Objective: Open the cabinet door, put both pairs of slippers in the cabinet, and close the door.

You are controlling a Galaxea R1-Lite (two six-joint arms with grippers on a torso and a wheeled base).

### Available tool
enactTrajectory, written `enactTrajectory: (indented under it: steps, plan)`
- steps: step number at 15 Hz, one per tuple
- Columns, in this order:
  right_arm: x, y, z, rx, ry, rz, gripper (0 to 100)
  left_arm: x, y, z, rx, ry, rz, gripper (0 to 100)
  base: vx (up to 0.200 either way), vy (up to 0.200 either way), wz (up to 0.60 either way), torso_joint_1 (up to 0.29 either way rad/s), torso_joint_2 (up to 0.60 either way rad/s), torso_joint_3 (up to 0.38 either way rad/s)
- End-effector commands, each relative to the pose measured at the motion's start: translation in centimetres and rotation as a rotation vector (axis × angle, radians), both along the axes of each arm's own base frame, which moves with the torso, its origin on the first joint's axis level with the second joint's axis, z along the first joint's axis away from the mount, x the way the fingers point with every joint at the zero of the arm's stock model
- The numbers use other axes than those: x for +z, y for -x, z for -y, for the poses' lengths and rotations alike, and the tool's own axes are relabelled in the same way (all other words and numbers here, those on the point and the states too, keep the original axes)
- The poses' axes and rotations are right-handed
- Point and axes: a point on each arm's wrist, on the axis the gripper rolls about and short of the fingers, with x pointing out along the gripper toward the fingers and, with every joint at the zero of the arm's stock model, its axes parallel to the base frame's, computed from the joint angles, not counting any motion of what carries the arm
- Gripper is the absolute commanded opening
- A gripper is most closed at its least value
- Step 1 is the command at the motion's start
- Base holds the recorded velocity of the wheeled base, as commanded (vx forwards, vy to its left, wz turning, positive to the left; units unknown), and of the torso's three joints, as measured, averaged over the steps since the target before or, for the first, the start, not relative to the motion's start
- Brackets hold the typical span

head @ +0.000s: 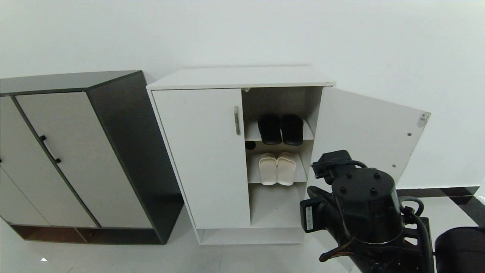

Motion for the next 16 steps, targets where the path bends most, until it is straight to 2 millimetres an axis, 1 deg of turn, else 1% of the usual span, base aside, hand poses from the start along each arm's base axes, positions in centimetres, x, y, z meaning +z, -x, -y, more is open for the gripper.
enactTrajectory:
  steps: [1,9,16]
  plan:
    - [-0.07,0.01,-0.05,0.000,0.002,-0.001,0,0.00,0.00,0.00,0.000,0.000,0.000,0,0.000,0.000,0.00,0.129,-0.46,-0.325]
    - [-0.07,0.01,-0.05,0.001,0.003,-0.001,0,0.00,0.00,0.00,0.000,0.000,0.000,0,0.000,0.000,0.00,0.163,-0.48,-0.317]
    - [-0.18,0.05,0.00,0.002,0.005,-0.004,0,0.00,-0.01,0.00,0.000,0.000,-0.001,0,0.000,0.000,0.00,0.211,-0.52,-0.306]
